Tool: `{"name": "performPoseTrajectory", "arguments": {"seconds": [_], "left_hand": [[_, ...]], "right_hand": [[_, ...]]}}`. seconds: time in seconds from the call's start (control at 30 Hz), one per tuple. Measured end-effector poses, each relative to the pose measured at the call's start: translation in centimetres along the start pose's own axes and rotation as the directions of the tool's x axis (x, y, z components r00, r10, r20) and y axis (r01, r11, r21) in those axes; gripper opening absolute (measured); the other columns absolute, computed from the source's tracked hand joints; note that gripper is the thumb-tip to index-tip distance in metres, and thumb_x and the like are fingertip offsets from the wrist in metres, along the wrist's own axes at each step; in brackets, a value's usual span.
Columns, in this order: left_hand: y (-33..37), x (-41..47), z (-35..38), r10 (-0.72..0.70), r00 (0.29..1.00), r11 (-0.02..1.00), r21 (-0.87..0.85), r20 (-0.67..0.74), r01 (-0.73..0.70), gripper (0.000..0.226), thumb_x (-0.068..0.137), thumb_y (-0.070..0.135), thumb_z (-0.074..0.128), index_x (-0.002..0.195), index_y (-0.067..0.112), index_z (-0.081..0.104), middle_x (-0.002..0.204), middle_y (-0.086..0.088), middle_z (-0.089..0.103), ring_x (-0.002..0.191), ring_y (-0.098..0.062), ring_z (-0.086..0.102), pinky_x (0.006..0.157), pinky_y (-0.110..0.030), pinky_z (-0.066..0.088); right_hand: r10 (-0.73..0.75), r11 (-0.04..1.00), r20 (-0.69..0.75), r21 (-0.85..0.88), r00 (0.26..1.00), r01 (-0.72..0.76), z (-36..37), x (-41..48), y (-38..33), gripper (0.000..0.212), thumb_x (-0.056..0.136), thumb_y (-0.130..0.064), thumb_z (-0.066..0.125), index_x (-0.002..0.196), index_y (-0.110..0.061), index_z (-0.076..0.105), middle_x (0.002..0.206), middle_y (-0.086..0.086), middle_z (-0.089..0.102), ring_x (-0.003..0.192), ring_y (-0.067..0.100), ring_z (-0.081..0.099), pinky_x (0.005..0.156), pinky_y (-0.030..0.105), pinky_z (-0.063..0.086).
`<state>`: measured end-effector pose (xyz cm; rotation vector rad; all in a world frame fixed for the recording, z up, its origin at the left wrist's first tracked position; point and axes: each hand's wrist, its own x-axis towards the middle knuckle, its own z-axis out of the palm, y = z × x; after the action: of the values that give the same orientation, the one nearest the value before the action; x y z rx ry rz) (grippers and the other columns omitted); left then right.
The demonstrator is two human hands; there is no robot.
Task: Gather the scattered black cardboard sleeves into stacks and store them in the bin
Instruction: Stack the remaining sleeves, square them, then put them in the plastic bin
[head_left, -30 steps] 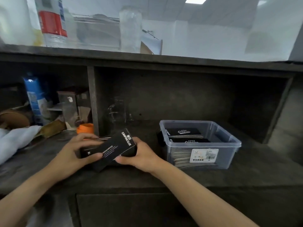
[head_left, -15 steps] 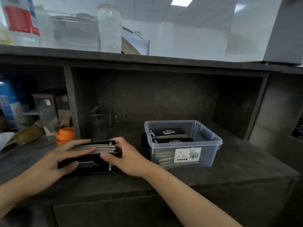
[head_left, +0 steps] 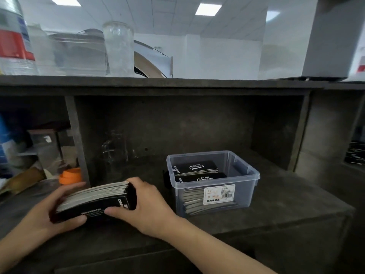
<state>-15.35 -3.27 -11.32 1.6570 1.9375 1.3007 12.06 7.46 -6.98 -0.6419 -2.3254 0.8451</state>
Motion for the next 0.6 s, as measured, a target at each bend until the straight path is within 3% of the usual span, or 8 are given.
{"name": "performPoseTrajectory", "arguments": {"seconds": [0.07, 0.13, 0.23, 0.3, 0.37, 0.47, 0.53, 0.6], "left_hand": [[-3.9, 1.2, -1.0, -0.103, 0.993, 0.98, -0.165, 0.048, 0.11, 0.077, 0.068, 0.029, 0.094, 0.137, 0.029, 0.059, 0.128, 0.007, 0.07, 0.12, -0.015, 0.065, 0.105, -0.044, 0.05], [-4.5, 1.9, -0.7, -0.172, 0.98, 0.938, -0.287, 0.104, 0.195, 0.072, 0.081, 0.047, 0.082, 0.142, 0.02, 0.056, 0.132, 0.001, 0.069, 0.124, -0.025, 0.064, 0.104, -0.058, 0.048], [-3.9, 2.3, 0.0, -0.159, 0.987, 0.947, -0.276, 0.029, 0.161, 0.036, 0.099, 0.04, 0.057, 0.122, 0.017, 0.071, 0.122, 0.0, 0.074, 0.111, -0.017, 0.071, 0.095, -0.04, 0.054], [-3.8, 2.7, 0.5, -0.27, 0.962, 0.929, -0.251, 0.043, 0.272, 0.034, 0.095, 0.043, 0.056, 0.116, 0.026, 0.076, 0.129, -0.007, 0.071, 0.114, -0.018, 0.07, 0.091, -0.029, 0.055], [-10.2, 5.0, -1.0, -0.236, 0.954, 0.929, -0.245, 0.187, 0.278, 0.042, 0.088, 0.048, 0.059, 0.119, 0.024, 0.075, 0.131, -0.011, 0.069, 0.116, -0.021, 0.069, 0.094, -0.033, 0.052], [-10.5, 4.6, -0.8, -0.217, 0.953, 0.955, -0.158, 0.211, 0.252, 0.048, 0.088, 0.055, 0.056, 0.119, 0.023, 0.076, 0.122, -0.008, 0.074, 0.113, -0.024, 0.07, 0.093, -0.031, 0.051], [-6.5, 2.9, 0.3, -0.201, 0.967, 0.956, -0.186, 0.154, 0.228, 0.043, 0.091, 0.058, 0.057, 0.111, 0.027, 0.078, 0.117, -0.01, 0.075, 0.11, -0.025, 0.071, 0.095, -0.036, 0.048], [-4.1, 2.1, 1.2, -0.201, 0.976, 0.953, -0.214, 0.087, 0.215, 0.043, 0.096, 0.054, 0.06, 0.11, 0.018, 0.079, 0.112, -0.009, 0.077, 0.107, -0.021, 0.072, 0.098, -0.038, 0.045]], "right_hand": [[-0.059, 0.998, -0.113, 0.003, 0.992, 0.06, -2.7, -0.7, -1.6, 0.051, 0.079, -0.054, 0.081, 0.119, -0.032, 0.057, 0.111, -0.011, 0.068, 0.1, 0.002, 0.064, 0.088, 0.026, 0.058], [-0.05, 0.998, -0.202, 0.016, 0.978, 0.055, -7.4, -1.0, -2.6, 0.044, 0.077, -0.056, 0.082, 0.107, -0.028, 0.064, 0.095, -0.011, 0.072, 0.084, -0.001, 0.067, 0.074, 0.017, 0.056], [0.13, 0.984, -0.183, 0.145, 0.974, -0.104, -15.9, -0.8, -2.1, 0.047, 0.08, -0.057, 0.079, 0.108, -0.02, 0.072, 0.1, -0.003, 0.078, 0.096, 0.013, 0.074, 0.085, 0.032, 0.062], [0.329, 0.929, -0.157, 0.233, 0.931, -0.289, -20.4, -0.7, 0.0, 0.064, 0.077, -0.055, 0.082, 0.117, -0.007, 0.067, 0.108, 0.008, 0.077, 0.097, 0.022, 0.076, 0.076, 0.032, 0.064], [0.482, 0.852, -0.091, 0.28, 0.872, -0.442, -22.6, -1.0, 2.7, 0.089, 0.066, -0.055, 0.088, 0.128, 0.002, 0.059, 0.109, 0.013, 0.075, 0.092, 0.021, 0.075, 0.068, 0.029, 0.06], [0.573, 0.777, 0.08, 0.261, 0.815, -0.572, -23.5, -1.6, 5.7, 0.082, 0.067, -0.05, 0.084, 0.127, 0.0, 0.063, 0.1, 0.009, 0.078, 0.093, 0.021, 0.074, 0.078, 0.032, 0.058], [0.593, 0.75, 0.168, 0.239, 0.787, -0.616, -23.5, -1.7, 6.6, 0.07, 0.076, -0.048, 0.079, 0.129, -0.005, 0.064, 0.111, 0.011, 0.078, 0.107, 0.024, 0.073, 0.098, 0.037, 0.056], [0.585, 0.751, 0.257, 0.185, 0.769, -0.633, -23.3, -1.4, 7.0, 0.063, 0.083, -0.049, 0.075, 0.131, -0.009, 0.063, 0.12, 0.011, 0.075, 0.117, 0.026, 0.07, 0.111, 0.042, 0.048]]}}
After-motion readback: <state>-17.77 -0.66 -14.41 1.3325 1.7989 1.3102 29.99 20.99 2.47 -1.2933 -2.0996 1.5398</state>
